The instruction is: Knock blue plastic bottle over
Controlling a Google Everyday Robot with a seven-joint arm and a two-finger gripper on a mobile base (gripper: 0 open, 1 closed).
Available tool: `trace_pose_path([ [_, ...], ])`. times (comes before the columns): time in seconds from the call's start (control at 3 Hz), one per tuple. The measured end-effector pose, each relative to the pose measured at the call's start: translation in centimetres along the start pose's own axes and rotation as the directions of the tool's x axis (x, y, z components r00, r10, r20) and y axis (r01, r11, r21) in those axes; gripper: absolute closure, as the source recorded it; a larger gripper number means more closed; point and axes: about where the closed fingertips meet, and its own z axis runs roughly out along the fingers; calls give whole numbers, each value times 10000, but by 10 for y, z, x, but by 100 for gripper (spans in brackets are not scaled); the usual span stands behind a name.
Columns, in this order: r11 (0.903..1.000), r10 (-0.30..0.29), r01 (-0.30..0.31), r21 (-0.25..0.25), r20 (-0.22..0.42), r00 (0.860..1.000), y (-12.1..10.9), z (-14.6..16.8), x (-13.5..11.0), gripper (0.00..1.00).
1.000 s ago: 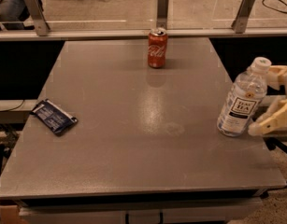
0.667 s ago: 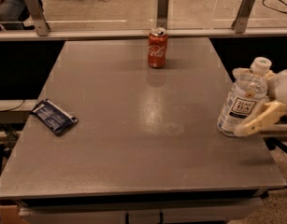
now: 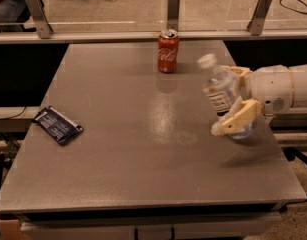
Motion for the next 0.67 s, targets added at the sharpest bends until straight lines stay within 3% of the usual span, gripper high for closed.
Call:
trace_pose_path([
  [0.33,9997,-44,49,-239,195,9998,-6,34,-18,0],
  [0.67,9992,119,-111,-389,188,9998,-5,51,-21,0],
])
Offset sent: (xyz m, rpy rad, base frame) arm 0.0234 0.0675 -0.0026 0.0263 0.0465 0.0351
